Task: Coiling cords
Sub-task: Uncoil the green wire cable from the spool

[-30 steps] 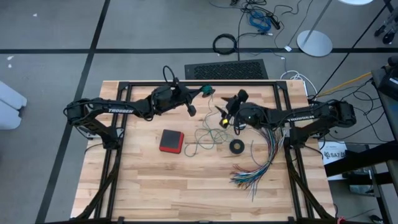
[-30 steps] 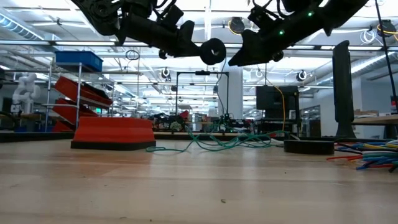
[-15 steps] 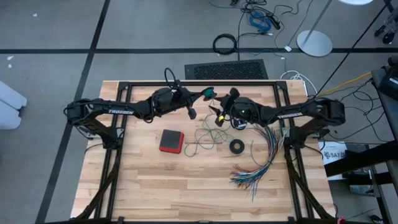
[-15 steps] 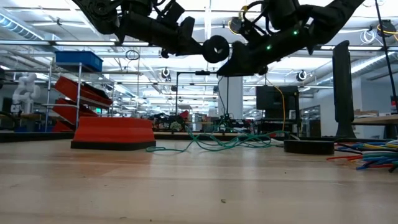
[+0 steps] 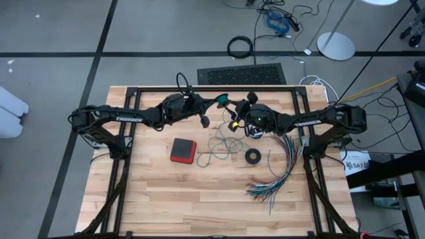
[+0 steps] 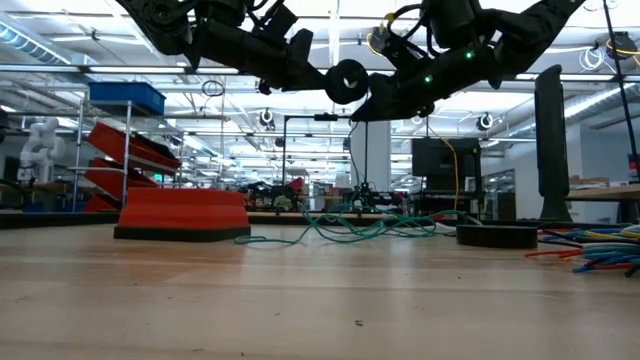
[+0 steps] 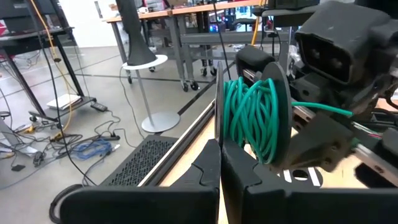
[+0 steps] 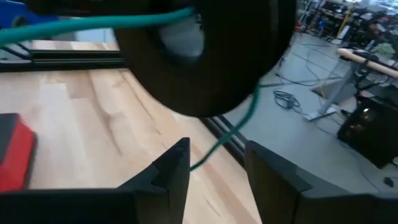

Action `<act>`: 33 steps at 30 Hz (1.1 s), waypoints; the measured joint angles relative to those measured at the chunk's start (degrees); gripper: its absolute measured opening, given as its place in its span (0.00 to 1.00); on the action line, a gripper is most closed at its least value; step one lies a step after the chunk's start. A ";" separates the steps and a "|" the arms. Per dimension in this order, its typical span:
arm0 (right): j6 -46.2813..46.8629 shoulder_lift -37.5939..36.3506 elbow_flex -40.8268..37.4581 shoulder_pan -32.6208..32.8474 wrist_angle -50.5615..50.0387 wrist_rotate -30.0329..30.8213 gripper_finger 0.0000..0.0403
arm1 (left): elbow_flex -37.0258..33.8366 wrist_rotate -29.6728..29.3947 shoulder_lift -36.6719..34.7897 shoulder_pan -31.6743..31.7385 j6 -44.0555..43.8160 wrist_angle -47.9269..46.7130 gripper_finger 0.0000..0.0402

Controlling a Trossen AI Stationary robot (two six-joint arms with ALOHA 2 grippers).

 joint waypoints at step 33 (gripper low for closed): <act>2.92 -5.48 0.02 6.62 2.49 -3.73 0.00 | -0.02 -6.42 -0.02 2.16 3.18 -3.72 0.00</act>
